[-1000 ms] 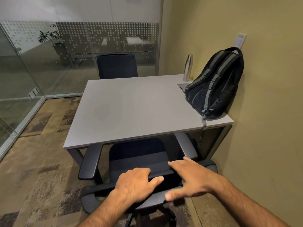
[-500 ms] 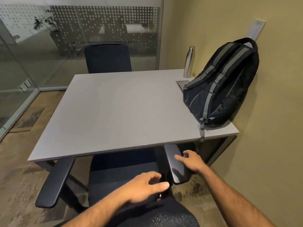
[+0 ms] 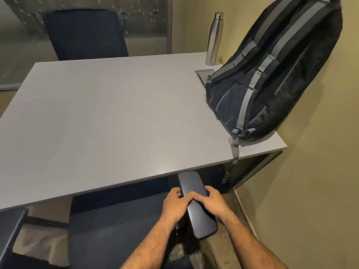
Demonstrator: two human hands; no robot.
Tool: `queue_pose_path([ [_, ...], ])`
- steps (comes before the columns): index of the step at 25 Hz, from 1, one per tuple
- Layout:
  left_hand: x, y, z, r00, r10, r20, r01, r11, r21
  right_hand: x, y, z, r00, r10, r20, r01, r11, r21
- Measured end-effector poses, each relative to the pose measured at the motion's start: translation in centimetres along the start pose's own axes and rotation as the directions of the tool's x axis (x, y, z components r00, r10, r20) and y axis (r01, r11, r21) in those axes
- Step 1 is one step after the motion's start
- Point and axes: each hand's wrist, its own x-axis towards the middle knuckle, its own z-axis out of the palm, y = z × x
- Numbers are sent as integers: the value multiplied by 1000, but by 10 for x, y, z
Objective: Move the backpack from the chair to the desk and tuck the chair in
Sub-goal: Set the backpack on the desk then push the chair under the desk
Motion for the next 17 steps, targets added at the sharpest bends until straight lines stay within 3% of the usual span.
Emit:
queue_pose_path([
  [7,43,-13,18,998,-48,48,61,945,-322,19,6,1,985,-22,173,-43,932,361],
  [11,57,-32,27,995,-84,57,100,900,-423,21,4,-2,973,-19,232,-75,918,390],
  [17,65,-42,33,997,-67,-23,53,924,-379,28,7,2,968,14,251,-109,923,370],
])
